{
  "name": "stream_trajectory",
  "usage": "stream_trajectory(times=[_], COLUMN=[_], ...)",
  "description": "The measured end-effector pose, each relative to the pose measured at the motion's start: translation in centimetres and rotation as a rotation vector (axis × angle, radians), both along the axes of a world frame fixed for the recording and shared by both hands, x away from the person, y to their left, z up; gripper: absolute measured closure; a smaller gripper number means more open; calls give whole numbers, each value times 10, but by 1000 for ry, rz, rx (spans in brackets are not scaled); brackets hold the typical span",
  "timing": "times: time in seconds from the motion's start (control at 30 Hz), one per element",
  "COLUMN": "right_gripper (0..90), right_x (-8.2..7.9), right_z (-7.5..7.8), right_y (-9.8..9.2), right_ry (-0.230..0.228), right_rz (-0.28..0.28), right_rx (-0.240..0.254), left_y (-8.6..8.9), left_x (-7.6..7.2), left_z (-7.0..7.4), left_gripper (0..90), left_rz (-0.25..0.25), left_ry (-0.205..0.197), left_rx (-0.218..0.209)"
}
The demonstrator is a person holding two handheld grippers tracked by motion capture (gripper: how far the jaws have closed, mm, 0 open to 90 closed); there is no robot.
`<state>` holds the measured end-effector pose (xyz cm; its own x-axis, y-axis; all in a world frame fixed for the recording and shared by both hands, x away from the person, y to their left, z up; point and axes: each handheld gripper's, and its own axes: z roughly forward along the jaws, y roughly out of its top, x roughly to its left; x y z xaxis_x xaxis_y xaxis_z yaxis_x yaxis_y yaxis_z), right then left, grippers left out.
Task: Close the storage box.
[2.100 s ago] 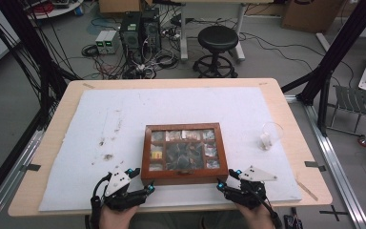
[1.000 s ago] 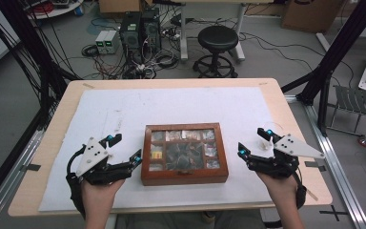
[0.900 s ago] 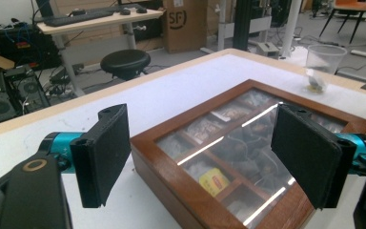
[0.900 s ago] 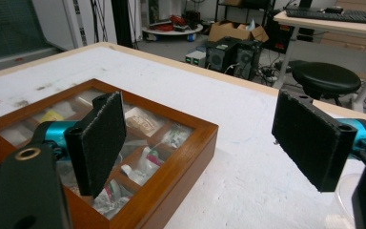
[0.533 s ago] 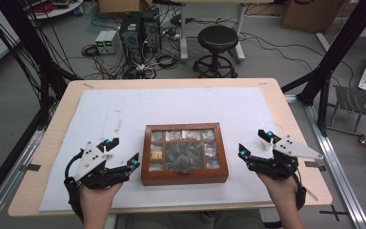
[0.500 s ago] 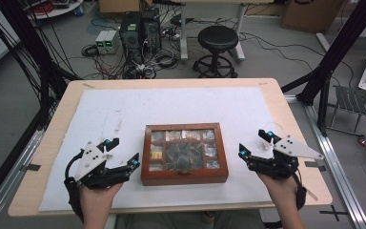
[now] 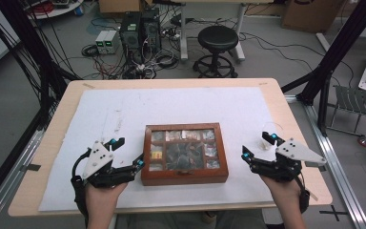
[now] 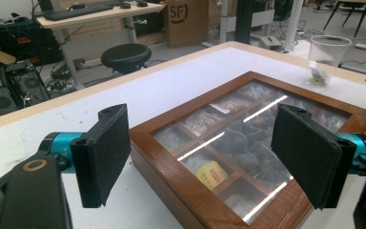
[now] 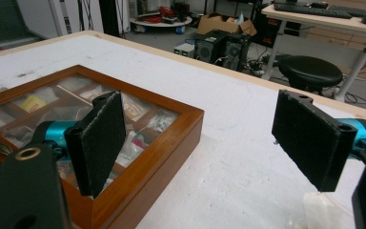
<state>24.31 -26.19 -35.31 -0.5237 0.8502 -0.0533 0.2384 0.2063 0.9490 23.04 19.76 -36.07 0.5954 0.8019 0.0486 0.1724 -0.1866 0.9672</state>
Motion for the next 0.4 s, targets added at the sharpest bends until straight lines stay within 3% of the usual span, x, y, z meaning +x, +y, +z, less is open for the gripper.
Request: stream_trajectory(times=[0.4], right_gripper=[194], right_x=[-2], right_z=[-4], right_y=[-2], right_ry=[14], right_rz=[-7], right_rx=[-12], left_y=[-6], left_x=[3], left_z=[-1], left_gripper=[209], left_rz=[-12], left_ry=[-1], left_rx=[5])
